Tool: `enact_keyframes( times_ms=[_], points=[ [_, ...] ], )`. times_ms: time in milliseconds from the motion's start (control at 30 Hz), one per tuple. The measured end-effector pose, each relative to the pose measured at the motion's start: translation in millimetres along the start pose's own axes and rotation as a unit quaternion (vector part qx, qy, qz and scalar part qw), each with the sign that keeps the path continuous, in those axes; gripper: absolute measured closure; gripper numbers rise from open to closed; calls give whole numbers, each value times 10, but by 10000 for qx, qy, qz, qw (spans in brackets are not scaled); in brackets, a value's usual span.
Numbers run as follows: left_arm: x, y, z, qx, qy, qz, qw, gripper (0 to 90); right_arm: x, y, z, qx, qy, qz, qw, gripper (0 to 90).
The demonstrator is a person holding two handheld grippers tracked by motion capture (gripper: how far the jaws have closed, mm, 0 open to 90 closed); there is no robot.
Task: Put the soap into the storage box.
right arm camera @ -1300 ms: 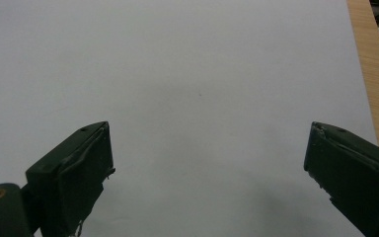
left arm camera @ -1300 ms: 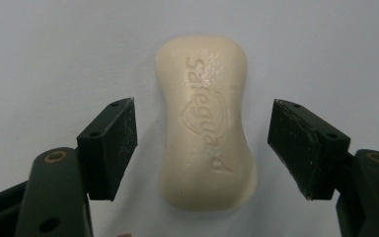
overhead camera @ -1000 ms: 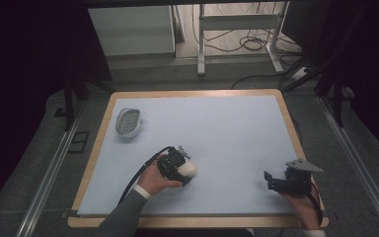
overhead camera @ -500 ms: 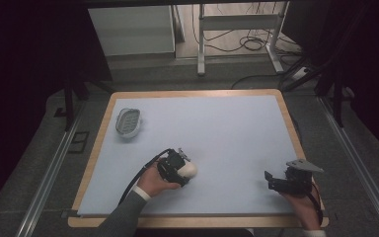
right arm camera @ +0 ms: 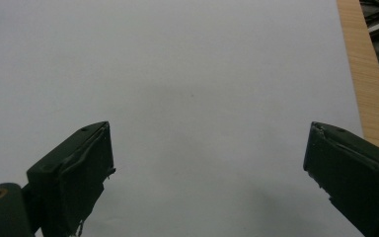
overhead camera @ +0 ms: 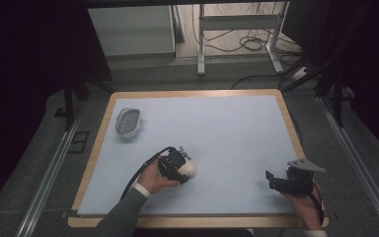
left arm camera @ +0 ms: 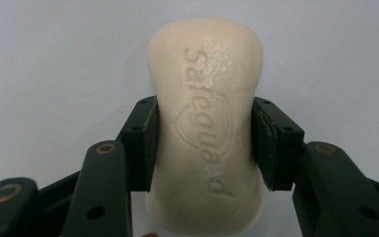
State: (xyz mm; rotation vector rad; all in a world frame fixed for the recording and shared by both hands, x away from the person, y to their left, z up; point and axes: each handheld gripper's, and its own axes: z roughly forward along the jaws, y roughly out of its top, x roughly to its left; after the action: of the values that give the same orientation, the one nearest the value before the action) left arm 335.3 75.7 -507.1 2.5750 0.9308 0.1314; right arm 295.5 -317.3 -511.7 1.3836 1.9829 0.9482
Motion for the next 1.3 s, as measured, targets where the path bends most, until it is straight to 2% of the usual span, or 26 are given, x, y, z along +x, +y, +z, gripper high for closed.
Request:
enact_keyframes(
  times_ms=[67,200,267,433,933,1300],
  points=[
    [40,-9,-19,-10,34,-31,10000,494,-6,0,-4,2,2,19,10000,47],
    [102,-28,-86,-132,-48,-126,9998,494,-23,-4,-2,-5,-7,36,10000,47],
    [111,-23,-106,-44,-63,-43,10000,495,-24,-4,-4,-3,-18,38,10000,47],
    [128,-15,-143,-110,-131,-66,9998,495,-37,4,-22,-26,-30,44,10000,47],
    [305,19,-334,-392,-33,-292,9988,495,-32,-4,-6,-1,-22,46,10000,47],
    [365,93,-433,-469,-15,-301,9984,495,-19,5,-16,-2,-8,25,10000,47]
  ],
)
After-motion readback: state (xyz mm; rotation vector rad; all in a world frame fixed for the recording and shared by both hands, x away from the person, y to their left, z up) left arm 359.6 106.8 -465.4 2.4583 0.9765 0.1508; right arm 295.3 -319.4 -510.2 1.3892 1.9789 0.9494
